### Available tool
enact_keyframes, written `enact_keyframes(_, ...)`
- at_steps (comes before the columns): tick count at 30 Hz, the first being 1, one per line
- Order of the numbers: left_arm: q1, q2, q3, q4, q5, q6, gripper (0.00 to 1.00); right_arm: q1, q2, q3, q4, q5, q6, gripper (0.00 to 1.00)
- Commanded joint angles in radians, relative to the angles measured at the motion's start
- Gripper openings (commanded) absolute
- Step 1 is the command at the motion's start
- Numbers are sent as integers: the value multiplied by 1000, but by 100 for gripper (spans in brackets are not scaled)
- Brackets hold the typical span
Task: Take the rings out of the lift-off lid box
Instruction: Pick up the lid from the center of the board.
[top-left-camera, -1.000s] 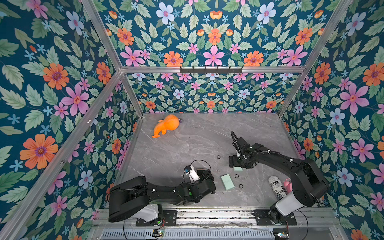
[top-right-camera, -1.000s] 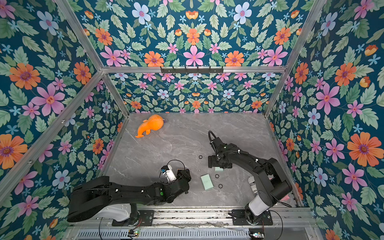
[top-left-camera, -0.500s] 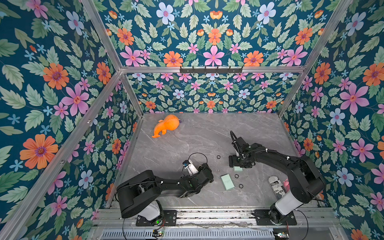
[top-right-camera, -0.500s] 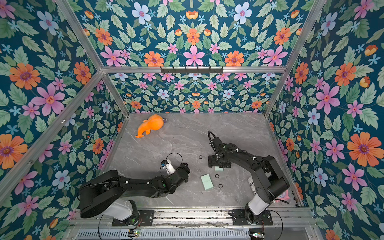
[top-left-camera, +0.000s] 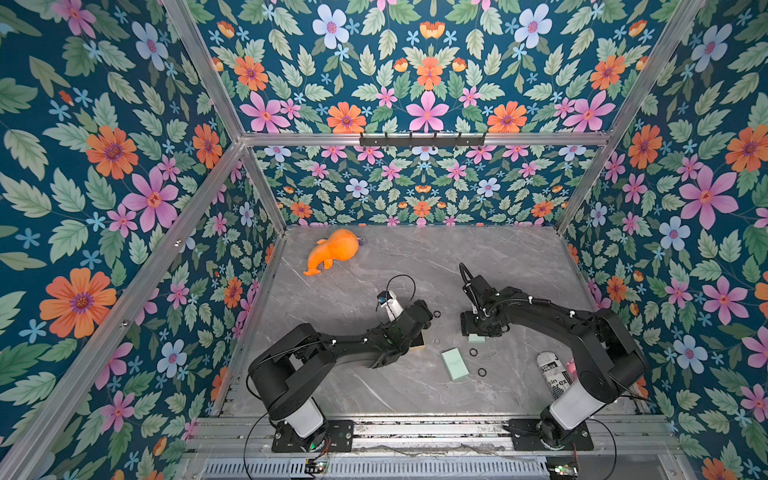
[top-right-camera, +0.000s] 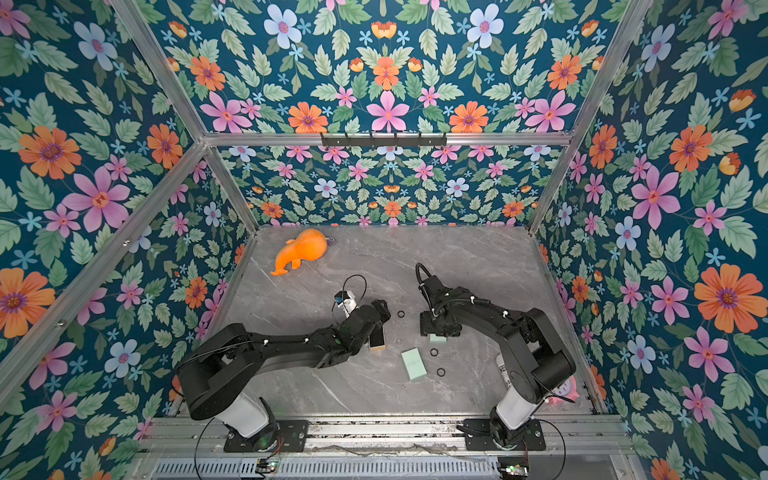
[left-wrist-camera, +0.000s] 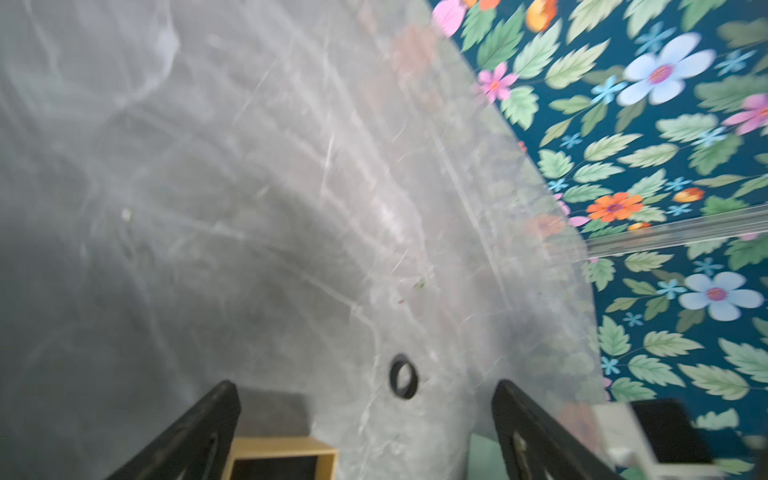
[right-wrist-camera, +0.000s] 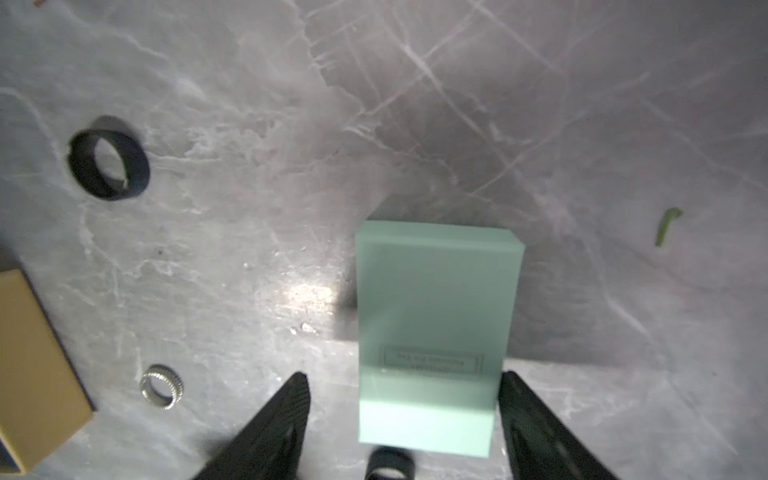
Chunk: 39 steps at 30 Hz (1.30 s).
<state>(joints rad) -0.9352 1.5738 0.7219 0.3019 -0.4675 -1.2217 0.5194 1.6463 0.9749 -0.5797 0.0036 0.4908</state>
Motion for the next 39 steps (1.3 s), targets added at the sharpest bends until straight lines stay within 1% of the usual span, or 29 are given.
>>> enact_keyframes(1, 18, -89, 13, -147, -43, 147, 99, 1, 3, 4, -10, 20, -9, 69)
enact_keyframes(6, 22, -304, -9, -377, -138, 267, 99, 0, 3, 15, -27, 53, -13, 66)
enact_keyframes(7, 22, -353, -15, -429, -156, 284, 99, 0, 35, 18, -32, 60, -14, 65)
enact_keyframes(9, 22, -437, -21, -531, -186, 316, 99, 1, 44, 21, -35, 64, -15, 63)
enact_keyframes(14, 22, -629, -8, -783, -249, 356, 99, 3, 63, 35, -51, 74, -13, 62)
enact_keyframes(18, 22, -746, 3, -917, -288, 373, 99, 11, 64, 38, -54, 81, -6, 60)
enact_keyframes(19, 22, -770, 7, -946, -296, 383, 99, 13, 61, 38, -56, 83, -4, 58)
enact_keyframes(21, 23, -803, 18, -991, -309, 408, 99, 19, 59, 39, -59, 84, -4, 52)
enact_keyframes(24, 22, -826, 38, -1057, -325, 456, 99, 27, 53, 51, -80, 94, -4, 50)
enact_keyframes(26, 22, -831, 51, -1096, -342, 493, 99, 38, 37, 62, -97, 102, -3, 47)
enact_keyframes(28, 22, -838, 62, -1117, -347, 512, 99, 50, 22, 80, -123, 111, 4, 46)
enact_keyframes(29, 23, -842, 72, -1114, -336, 537, 100, 60, 21, 93, -140, 113, 9, 46)
enact_keyframes(30, 22, -843, 82, -1105, -326, 570, 99, 74, -10, 104, -153, 116, 13, 46)
enact_keyframes(32, 23, -836, 112, -1115, -343, 623, 99, 112, -31, 138, -183, 120, 29, 47)
enact_keyframes(34, 24, -827, 126, -1122, -389, 669, 100, 144, -39, 169, -195, 82, 45, 47)
enact_keyframes(35, 24, -826, 132, -1134, -419, 670, 100, 160, -39, 184, -194, 59, 55, 46)
enact_keyframes(39, 26, -864, 119, -1120, -442, 668, 100, 197, -12, 234, -177, -28, 89, 46)
